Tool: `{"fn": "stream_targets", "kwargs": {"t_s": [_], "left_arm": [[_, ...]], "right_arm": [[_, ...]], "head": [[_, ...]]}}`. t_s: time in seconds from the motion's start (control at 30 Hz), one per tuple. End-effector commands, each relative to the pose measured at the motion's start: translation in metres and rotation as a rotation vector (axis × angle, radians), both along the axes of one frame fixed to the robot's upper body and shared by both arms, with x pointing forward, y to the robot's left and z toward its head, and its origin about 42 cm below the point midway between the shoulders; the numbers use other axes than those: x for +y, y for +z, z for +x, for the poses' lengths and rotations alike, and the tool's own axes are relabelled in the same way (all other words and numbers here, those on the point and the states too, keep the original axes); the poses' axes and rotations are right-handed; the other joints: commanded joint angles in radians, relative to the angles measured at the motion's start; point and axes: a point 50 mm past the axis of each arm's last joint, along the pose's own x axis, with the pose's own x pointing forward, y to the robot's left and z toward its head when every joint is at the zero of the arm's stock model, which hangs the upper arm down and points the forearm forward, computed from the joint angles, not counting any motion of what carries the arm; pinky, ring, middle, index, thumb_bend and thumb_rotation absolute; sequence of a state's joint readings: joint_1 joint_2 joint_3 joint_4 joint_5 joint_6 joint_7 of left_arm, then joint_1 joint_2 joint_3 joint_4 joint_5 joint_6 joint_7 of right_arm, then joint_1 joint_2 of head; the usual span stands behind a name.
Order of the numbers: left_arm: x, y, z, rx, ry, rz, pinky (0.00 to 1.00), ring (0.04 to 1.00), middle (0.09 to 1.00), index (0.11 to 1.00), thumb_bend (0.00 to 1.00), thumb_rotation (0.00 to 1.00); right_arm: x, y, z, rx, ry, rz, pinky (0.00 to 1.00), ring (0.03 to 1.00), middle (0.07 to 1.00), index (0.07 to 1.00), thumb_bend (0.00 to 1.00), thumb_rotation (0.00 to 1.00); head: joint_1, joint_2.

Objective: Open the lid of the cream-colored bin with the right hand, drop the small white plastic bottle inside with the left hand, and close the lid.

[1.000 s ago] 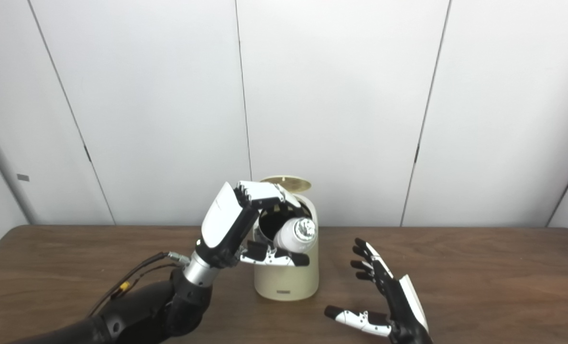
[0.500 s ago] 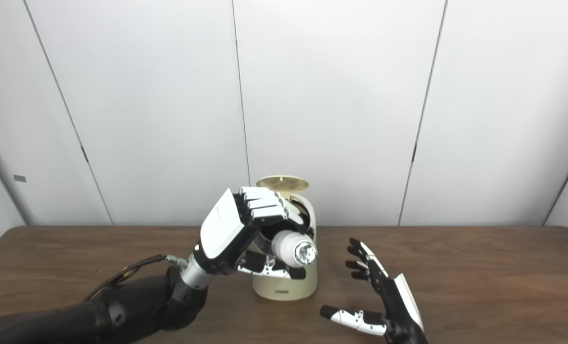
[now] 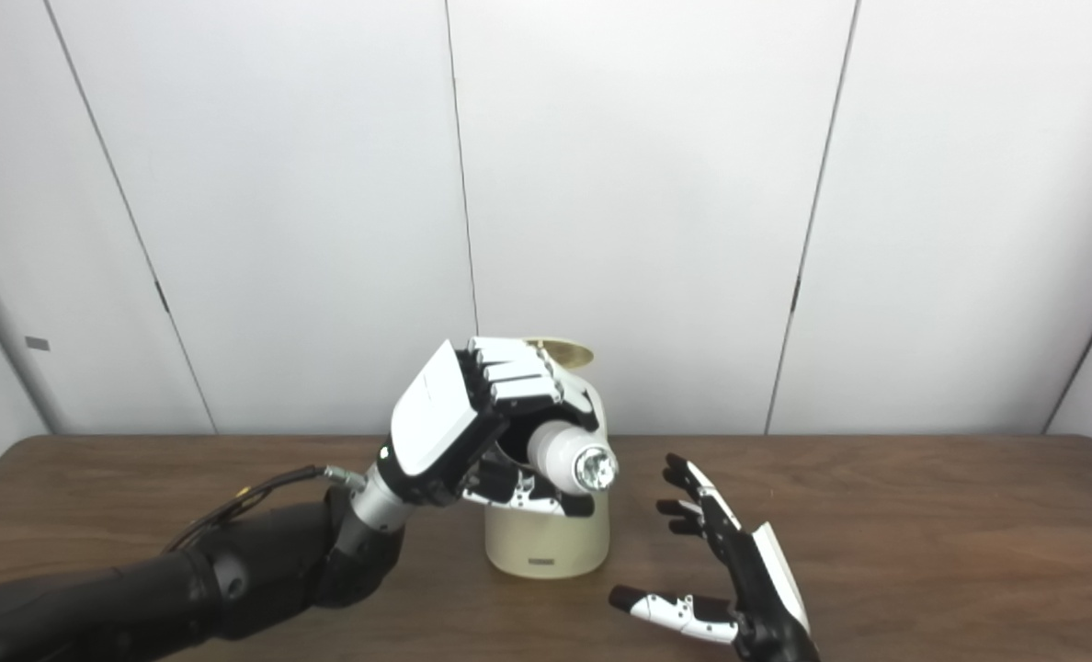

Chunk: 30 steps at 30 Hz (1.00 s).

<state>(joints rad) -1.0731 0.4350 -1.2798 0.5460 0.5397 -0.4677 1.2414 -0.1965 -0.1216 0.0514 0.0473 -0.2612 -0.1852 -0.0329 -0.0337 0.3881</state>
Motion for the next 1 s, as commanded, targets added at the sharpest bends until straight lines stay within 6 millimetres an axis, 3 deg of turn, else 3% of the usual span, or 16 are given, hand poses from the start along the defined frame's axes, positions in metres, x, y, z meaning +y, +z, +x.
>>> {"fn": "stream_targets", "kwargs": {"t_s": [0.0, 0.47, 0.97], "left_arm": [[0.004, 0.037, 0.012, -0.079, 0.005, -0.043, 0.31, 0.442, 0.535, 0.466, 0.47, 0.0], [0.009, 0.041, 0.02, -0.091, 0.046, -0.047, 0.32, 0.435, 0.545, 0.465, 0.47, 0.0], [0.017, 0.002, 0.033, 0.069, 0.164, -0.043, 0.3, 0.431, 0.561, 0.468, 0.47, 0.0]], "right_arm": [[0.005, 0.018, 0.006, -0.066, 0.02, 0.007, 0.74, 0.788, 0.898, 0.905, 0.78, 0.33], [0.006, 0.018, 0.006, -0.065, 0.025, 0.001, 0.72, 0.775, 0.892, 0.897, 0.76, 0.31], [0.006, 0.022, 0.004, -0.078, 0.015, 0.008, 0.74, 0.786, 0.899, 0.904, 0.78, 0.34]], "head": [[-0.001, 0.0], [0.002, -0.001], [-0.011, 0.009]]}}
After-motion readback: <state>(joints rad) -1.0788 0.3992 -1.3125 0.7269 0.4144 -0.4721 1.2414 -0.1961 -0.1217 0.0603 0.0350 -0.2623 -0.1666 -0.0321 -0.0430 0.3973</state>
